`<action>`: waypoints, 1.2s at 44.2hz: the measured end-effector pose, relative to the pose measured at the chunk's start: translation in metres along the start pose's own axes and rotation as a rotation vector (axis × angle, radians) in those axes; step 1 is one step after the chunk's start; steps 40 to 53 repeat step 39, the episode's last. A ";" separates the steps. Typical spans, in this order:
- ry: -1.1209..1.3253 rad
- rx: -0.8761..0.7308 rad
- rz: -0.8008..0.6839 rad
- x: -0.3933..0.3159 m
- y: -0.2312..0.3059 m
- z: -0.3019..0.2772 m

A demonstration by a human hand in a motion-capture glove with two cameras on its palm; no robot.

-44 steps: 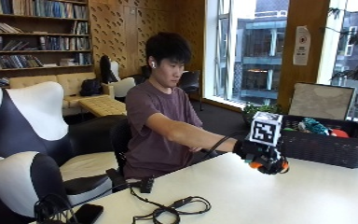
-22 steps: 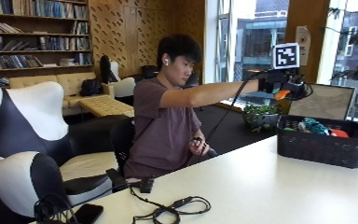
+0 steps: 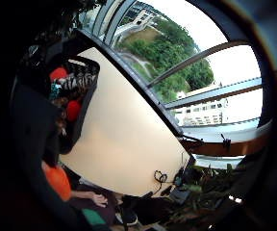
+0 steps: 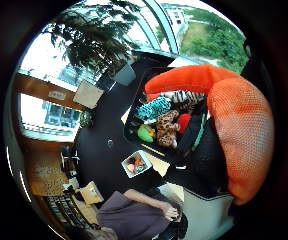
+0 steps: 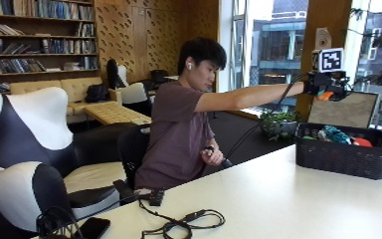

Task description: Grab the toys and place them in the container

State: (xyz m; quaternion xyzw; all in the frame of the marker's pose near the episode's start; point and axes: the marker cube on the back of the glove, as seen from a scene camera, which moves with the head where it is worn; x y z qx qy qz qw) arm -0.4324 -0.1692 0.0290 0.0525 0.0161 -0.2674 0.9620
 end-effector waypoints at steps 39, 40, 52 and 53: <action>0.039 -0.189 0.008 -0.043 -0.008 0.061; 0.039 -0.189 0.008 -0.043 -0.008 0.061; 0.039 -0.189 0.008 -0.043 -0.008 0.061; 0.039 -0.189 0.008 -0.043 -0.008 0.061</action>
